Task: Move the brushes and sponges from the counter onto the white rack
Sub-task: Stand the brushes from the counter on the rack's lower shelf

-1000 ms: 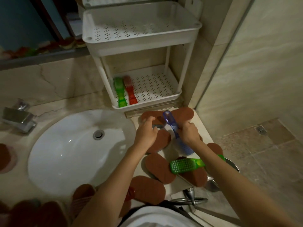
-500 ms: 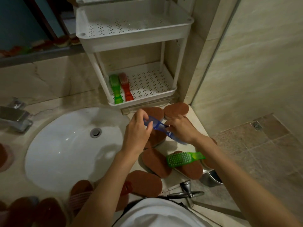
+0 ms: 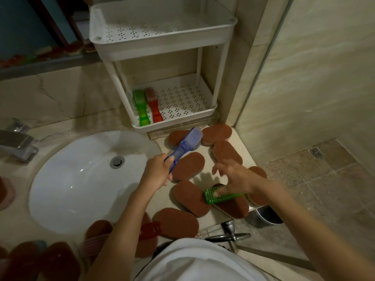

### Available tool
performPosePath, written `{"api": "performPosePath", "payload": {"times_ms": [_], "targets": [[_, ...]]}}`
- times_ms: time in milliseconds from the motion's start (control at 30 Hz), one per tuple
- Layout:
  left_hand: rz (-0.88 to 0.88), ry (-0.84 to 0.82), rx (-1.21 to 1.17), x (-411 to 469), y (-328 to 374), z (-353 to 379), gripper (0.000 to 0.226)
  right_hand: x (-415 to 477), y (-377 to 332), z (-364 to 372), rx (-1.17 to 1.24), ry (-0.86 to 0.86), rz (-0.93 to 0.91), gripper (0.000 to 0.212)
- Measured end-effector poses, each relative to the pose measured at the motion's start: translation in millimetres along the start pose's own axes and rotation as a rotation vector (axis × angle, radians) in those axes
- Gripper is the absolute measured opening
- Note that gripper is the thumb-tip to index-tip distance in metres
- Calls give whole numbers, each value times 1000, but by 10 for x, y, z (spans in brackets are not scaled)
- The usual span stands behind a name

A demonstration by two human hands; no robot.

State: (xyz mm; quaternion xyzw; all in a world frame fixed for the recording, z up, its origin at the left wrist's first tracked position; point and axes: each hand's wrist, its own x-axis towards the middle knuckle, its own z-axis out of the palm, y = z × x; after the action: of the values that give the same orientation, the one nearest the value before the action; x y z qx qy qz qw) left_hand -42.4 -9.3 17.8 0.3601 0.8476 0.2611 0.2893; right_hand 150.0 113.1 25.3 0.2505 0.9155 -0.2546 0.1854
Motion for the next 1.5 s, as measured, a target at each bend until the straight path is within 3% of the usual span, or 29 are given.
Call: {"api": "performPosePath", "payload": {"times_ms": [100,500,700,833,967,1067,1133,1267,1433,1500], "targets": [[9,2,-38,-22,54,65,35,7,2,168,-189,-152,7,62],[-14,97,-188,46,191,85,33,150,-12,138,-235,10,-134,46],[-42,214,-402,190,235,-43,33,398,-145,-240,83,259,-180,28],[-95,250,-520,472,362,-157,33,793,-260,-621,517,363,-8,27],[-220,156,-609,895,525,-276,21,1398,-248,-936,1020,494,188,26],[-297,127,-650,1230,625,-304,18,1860,-199,-1196,1022,507,293,15],[-346,142,-676,1420,663,-297,22,2041,-188,-1321,1009,448,344,26],[-404,145,-641,1809,592,-227,33,2339,-172,-1416,1091,356,360,6],[-399,174,-380,2112,521,-234,34,2724,-156,-1380,1001,407,387,14],[-365,188,-228,2185,505,-261,29,2867,-150,-1365,968,443,375,29]]}}
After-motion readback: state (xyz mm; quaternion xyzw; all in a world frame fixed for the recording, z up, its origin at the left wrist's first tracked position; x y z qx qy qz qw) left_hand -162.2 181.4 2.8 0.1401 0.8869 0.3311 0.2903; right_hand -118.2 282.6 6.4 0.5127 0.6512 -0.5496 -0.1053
